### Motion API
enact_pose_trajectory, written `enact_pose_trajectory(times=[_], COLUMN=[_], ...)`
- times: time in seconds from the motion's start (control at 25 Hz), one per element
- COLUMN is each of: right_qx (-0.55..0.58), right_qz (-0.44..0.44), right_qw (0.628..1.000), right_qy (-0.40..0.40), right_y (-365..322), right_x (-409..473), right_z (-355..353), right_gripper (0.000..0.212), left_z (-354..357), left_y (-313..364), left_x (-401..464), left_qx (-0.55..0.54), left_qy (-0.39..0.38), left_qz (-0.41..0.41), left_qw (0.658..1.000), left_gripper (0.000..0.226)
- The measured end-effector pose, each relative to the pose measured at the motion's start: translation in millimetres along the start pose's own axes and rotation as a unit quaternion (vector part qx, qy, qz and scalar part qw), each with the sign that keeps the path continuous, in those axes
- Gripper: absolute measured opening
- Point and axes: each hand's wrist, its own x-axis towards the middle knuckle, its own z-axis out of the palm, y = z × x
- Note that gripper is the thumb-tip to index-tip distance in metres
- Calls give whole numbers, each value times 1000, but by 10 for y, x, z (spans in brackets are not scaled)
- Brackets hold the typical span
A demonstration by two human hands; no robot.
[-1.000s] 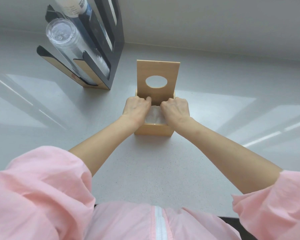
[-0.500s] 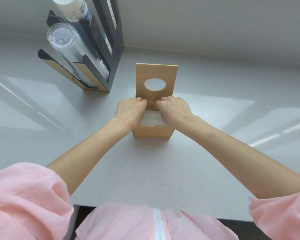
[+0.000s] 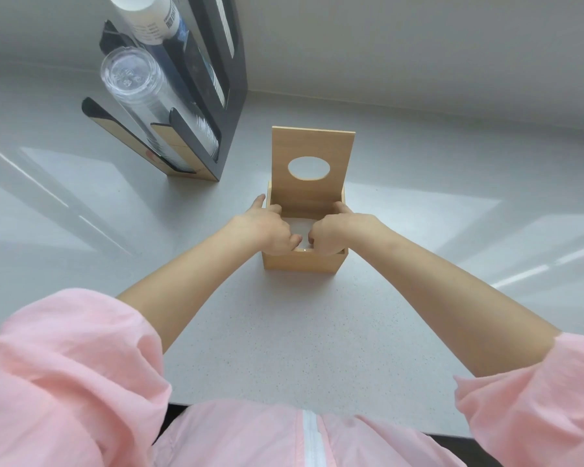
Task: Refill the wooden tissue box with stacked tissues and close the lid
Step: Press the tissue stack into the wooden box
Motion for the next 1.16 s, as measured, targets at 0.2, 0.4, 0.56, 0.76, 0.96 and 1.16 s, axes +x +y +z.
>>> enact_pose_trajectory(times=[0.2, 0.4, 0.56, 0.76, 0.96, 1.16], right_qx=[73, 194, 216, 233, 235, 247], right_qz=[-5, -9, -3, -14, -16, -29], right_qw=[983, 952, 937, 924, 918, 920], right_qy=[168, 238, 277, 303, 319, 303], right_y=[59, 82, 18, -112, -219, -347], right_x=[-104, -401, -627, -874, -1133, -1439], right_z=[204, 455, 697, 955, 1280, 1690], right_gripper=[41, 43, 50, 58, 60, 60], left_z=[21, 128, 396, 671, 930, 1187], left_y=[10, 99, 261, 566, 951, 1426], left_x=[-148, -414, -644, -992, -1279, -1599], left_qx=[-119, -235, -203, -248, -289, -308], left_qy=[161, 226, 245, 265, 292, 316], left_qz=[18, 15, -19, -64, -121, -179], left_qw=[980, 945, 948, 930, 904, 879], left_gripper=[38, 41, 54, 58, 57, 58])
